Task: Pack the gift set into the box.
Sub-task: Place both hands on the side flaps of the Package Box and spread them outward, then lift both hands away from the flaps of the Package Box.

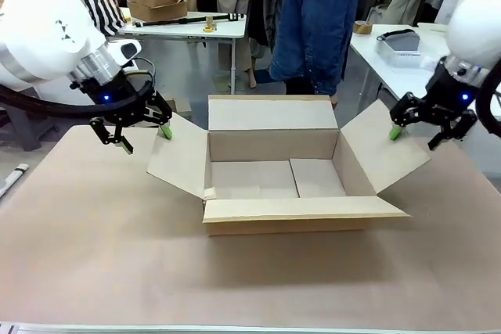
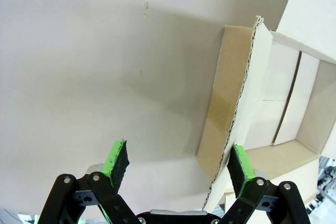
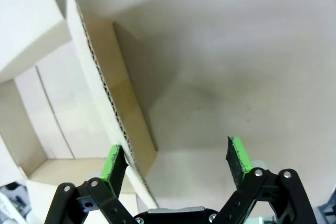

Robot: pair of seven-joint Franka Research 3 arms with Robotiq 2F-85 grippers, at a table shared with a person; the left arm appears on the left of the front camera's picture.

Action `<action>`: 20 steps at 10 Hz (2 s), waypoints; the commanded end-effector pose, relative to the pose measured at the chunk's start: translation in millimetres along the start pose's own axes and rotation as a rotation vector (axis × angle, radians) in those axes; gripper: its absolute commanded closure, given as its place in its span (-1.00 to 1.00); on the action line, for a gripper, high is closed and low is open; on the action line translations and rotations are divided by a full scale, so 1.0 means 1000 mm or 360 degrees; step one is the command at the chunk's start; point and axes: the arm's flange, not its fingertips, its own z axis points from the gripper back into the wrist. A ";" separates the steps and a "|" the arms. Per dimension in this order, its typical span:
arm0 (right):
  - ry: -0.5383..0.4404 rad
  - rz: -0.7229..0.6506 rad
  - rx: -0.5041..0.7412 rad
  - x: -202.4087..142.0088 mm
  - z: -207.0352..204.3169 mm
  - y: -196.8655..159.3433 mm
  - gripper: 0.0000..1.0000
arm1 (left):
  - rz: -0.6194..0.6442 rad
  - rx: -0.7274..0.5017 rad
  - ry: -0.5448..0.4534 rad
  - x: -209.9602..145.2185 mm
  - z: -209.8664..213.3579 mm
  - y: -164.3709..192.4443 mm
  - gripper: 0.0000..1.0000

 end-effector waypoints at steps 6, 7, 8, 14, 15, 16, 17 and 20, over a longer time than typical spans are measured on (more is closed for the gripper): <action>0.0000 0.0000 0.0000 0.000 0.000 0.000 -1.00 | 0.0019 0.0027 -0.0019 0.000 0.002 -0.001 -1.00; 0.0000 0.0000 0.0000 0.000 0.000 0.000 -1.00 | 0.0019 0.0027 -0.0019 0.000 0.002 -0.001 -1.00; 0.0000 0.0000 0.0000 0.000 0.000 0.000 -1.00 | 0.0019 0.0027 -0.0019 0.000 0.002 -0.001 -1.00; 0.0000 0.0000 0.0000 0.000 0.000 0.000 -1.00 | 0.0019 0.0027 -0.0019 0.000 0.002 -0.001 -1.00; 0.0000 0.0000 0.0000 0.000 0.000 0.000 -1.00 | 0.0019 0.0027 -0.0019 0.000 0.002 -0.001 -1.00; 0.0000 0.0000 0.0000 0.000 0.000 0.000 -1.00 | 0.0019 0.0027 -0.0019 0.000 0.002 -0.001 -1.00; 0.0000 0.0000 0.0000 0.000 0.000 0.000 -1.00 | 0.0019 0.0027 -0.0019 0.000 0.002 -0.001 -1.00; 0.0000 0.0000 0.0000 0.000 0.000 0.000 -1.00 | 0.0019 0.0027 -0.0019 0.000 0.002 -0.001 -1.00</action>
